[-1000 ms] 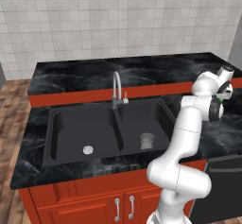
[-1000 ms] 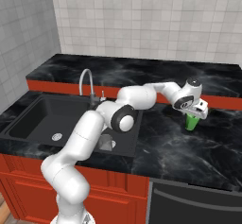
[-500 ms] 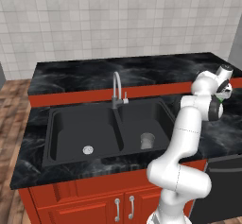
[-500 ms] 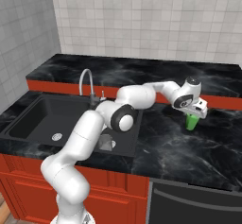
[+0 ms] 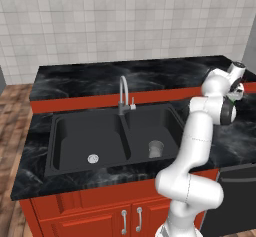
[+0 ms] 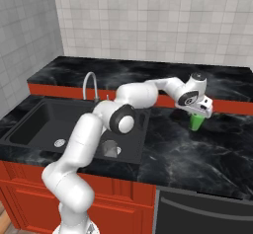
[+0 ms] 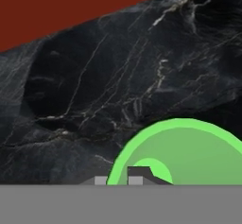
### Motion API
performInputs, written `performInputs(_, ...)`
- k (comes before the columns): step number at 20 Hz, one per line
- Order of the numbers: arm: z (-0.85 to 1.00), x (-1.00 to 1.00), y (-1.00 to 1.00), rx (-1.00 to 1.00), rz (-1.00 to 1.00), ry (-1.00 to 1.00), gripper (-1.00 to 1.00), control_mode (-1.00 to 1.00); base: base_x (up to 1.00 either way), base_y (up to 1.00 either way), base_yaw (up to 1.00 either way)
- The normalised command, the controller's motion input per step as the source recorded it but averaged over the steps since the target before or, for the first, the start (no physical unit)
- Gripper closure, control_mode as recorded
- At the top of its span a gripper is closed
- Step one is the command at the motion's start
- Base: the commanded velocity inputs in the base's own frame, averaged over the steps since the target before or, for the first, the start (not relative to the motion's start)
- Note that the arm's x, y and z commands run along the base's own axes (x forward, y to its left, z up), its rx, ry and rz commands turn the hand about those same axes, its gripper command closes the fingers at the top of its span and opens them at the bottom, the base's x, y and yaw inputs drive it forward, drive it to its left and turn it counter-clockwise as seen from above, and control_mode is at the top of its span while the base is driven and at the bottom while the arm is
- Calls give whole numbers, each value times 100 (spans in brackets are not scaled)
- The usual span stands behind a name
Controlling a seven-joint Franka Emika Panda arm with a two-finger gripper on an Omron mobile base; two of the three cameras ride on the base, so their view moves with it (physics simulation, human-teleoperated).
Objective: Move any existing items from the left basin to the right basin for drying. Then move the cup from the counter to the left basin of the sink for washing.
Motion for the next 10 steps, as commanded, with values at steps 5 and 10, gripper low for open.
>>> performInputs(5,46,-9,44,-5,0,0,100,-100,0,0,0)
performInputs(10,30,-17,47,-6,0,0,100,-100,0,0,0)
